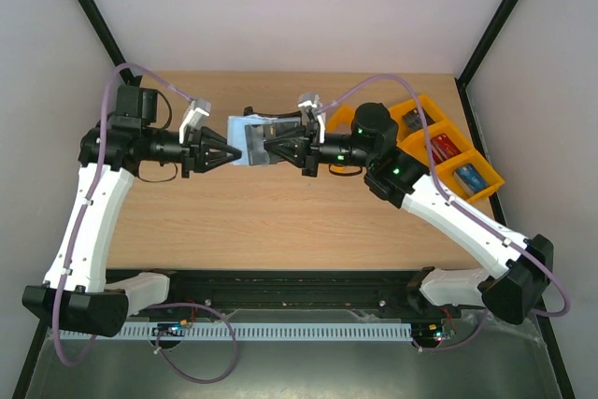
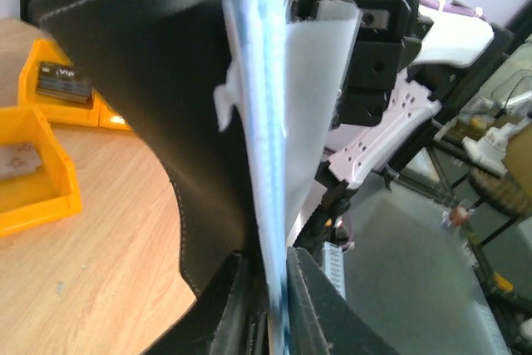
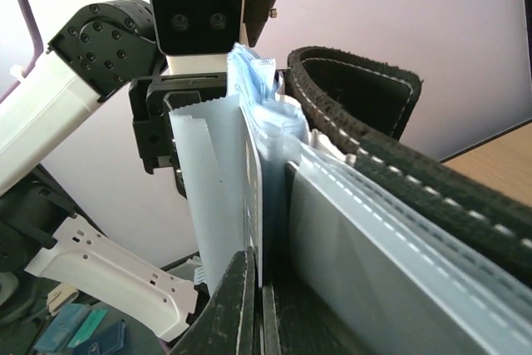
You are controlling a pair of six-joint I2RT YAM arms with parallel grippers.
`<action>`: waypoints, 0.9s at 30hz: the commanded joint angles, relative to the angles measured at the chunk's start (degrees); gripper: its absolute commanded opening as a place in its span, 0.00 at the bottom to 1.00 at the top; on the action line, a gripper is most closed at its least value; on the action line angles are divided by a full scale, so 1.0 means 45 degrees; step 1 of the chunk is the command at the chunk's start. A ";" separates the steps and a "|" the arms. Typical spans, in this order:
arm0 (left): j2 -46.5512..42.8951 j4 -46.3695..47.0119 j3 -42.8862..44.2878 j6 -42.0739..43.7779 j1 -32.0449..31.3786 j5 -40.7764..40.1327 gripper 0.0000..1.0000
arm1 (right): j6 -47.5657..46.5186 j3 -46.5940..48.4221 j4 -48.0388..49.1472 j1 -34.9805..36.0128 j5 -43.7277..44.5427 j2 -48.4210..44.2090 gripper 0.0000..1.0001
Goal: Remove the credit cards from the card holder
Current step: Remove the credit card from the card holder.
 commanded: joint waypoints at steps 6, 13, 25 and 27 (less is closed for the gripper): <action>-0.0218 0.0559 -0.0202 -0.0450 0.0178 0.0446 0.02 | -0.0616 -0.0034 -0.0707 -0.0536 0.0278 -0.0680 0.02; -0.0298 0.1232 -0.0724 -0.1154 0.0483 0.0143 0.02 | -0.0942 -0.0648 -0.1405 -0.1838 0.0285 -0.1363 0.02; -0.0664 0.7531 -0.4807 -0.7397 0.0469 0.0448 0.02 | -0.1674 -0.0070 -0.3672 -0.2951 0.2053 -0.1953 0.02; -0.0614 1.0211 -0.6621 -1.0194 0.0341 -0.0078 0.02 | -0.1897 0.0433 -0.4514 -0.2958 0.2663 -0.1785 0.02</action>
